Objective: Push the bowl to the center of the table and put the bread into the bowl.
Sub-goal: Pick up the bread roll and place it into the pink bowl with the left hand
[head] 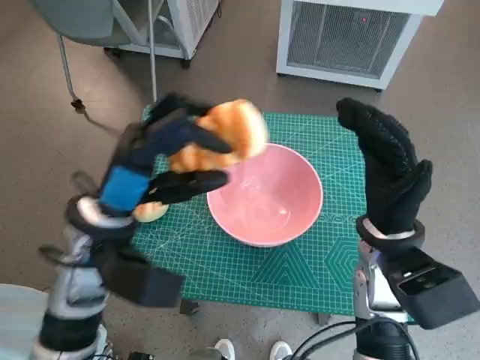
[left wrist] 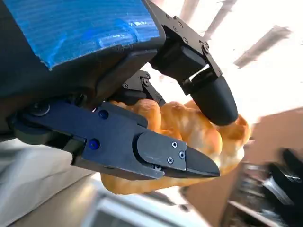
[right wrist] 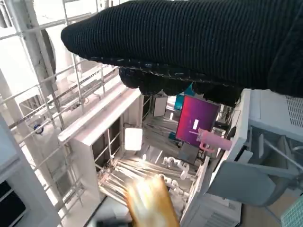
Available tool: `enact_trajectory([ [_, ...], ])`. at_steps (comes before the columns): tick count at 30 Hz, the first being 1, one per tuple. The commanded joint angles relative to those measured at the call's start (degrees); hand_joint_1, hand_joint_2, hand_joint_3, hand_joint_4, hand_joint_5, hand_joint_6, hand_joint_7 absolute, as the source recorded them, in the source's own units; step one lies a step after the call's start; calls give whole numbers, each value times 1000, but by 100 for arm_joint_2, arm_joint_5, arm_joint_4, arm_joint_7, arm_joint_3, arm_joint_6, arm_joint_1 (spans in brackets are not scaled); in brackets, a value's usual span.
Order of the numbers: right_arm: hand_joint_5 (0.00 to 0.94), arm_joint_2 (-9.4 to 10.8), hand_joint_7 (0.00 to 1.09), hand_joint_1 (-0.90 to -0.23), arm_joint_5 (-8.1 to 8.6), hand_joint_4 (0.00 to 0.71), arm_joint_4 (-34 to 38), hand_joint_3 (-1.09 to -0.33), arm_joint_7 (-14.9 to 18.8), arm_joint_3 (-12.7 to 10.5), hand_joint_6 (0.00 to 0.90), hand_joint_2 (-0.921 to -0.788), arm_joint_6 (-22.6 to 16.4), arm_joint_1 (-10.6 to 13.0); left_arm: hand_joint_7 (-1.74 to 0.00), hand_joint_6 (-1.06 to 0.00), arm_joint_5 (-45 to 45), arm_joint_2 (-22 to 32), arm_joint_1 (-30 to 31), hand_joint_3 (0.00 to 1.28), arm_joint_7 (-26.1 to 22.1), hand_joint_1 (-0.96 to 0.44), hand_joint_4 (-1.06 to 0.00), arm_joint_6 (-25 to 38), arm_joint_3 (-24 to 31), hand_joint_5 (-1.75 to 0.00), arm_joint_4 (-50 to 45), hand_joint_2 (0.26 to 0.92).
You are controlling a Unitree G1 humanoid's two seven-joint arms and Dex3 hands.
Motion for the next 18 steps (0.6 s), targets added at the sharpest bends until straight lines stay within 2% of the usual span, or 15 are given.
enact_trajectory([
  [1, 8, -33, 690, -504, 79, 317, 29, -768, 47, -25, -1, -921, 3, 107, -1036, -675, 9, -124, -535, 43, -561, 0, -729, 283, -339, -1204, 223, 915],
  [5, 9, -55, 691, -502, 95, 319, 34, -768, 62, -45, -1, -921, -16, 127, -1094, -668, 124, -266, -868, 46, -876, 0, -755, 461, -648, -1127, 558, 906],
  [13, 10, -77, 692, -498, 129, 321, 3, -766, 69, -62, -1, -921, -44, 181, -1119, -668, 433, -485, -1353, 36, -879, 0, -786, 172, -1292, -1066, 1909, 904],
  [15, 10, -77, 691, -498, 122, 321, -18, -766, 62, -60, -1, -921, -47, 197, -1132, -650, 429, -515, -1465, 42, -1051, 0, -757, 197, -1424, -1102, 2241, 912],
  [17, 10, -74, 680, -499, 107, 322, -39, -764, 49, -57, -1, -921, -49, 212, -1227, -552, 369, -508, -1530, 113, -1388, 0, -671, 294, -1538, -1192, 2465, 917],
  [18, 11, -74, 676, -499, 102, 322, -49, -763, 45, -58, -1, -921, -48, 219, -1116, -502, 341, -499, -1548, 115, -1555, -9, -603, 341, -1584, -1072, 2536, 906],
])
